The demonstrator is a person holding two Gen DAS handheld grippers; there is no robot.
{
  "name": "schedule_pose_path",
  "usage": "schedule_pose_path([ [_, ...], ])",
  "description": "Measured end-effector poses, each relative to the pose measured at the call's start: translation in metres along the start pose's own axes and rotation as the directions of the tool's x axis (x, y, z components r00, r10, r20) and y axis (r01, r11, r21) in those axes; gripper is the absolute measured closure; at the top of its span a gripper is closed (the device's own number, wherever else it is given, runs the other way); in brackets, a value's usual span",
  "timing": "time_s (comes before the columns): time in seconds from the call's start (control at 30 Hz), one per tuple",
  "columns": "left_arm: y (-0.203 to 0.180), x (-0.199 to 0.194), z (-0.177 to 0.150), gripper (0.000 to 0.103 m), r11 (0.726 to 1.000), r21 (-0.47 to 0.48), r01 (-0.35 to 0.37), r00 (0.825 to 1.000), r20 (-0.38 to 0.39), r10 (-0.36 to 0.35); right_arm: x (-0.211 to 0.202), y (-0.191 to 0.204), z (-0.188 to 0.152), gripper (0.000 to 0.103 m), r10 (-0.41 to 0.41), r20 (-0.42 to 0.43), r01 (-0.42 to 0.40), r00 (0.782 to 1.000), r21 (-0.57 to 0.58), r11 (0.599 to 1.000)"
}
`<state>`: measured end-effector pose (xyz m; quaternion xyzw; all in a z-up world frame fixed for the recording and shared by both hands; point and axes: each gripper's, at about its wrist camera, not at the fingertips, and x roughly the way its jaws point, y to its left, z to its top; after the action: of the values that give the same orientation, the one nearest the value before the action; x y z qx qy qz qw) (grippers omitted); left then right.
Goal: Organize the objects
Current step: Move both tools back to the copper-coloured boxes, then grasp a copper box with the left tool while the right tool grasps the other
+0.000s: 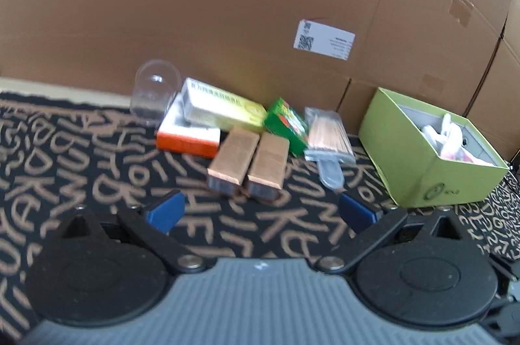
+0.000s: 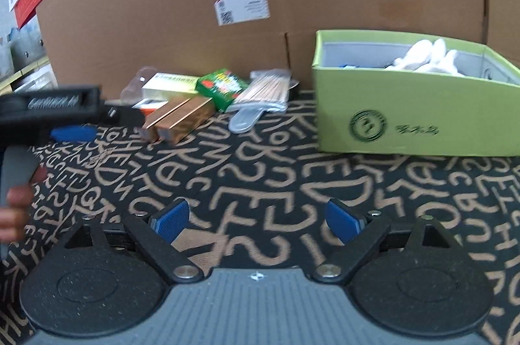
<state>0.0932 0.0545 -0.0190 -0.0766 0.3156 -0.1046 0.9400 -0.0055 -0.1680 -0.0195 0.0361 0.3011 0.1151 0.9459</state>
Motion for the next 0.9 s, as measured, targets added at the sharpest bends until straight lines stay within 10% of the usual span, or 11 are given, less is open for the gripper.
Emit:
schedule_pose_path([
  [0.23, 0.021, 0.042, 0.014, 0.042, 0.999, 0.04, -0.008, 0.998, -0.057, 0.011, 0.0, 0.006, 0.0, 0.009, -0.014, -0.007, 0.014, 1.0, -0.006, 1.0],
  [0.53, 0.035, 0.064, 0.024, 0.042, 0.998, 0.052, -0.034, 0.998, -0.042, 0.036, 0.011, 0.022, 0.004, 0.009, 0.002, -0.028, -0.002, 1.0, -0.017, 1.0],
  [0.67, 0.03, 0.059, 0.024, 0.065, 0.993, 0.109, 0.036, 0.998, -0.053, -0.03, 0.011, 0.029, 0.005, 0.009, -0.002, -0.03, 0.001, 1.0, -0.035, 0.999],
  [0.9, 0.037, 0.059, 0.023, 0.047, 0.991, 0.13, -0.037, 0.998, -0.048, 0.044, 0.019, 0.035, 0.009, 0.009, -0.015, -0.04, 0.014, 0.999, -0.022, 1.0],
])
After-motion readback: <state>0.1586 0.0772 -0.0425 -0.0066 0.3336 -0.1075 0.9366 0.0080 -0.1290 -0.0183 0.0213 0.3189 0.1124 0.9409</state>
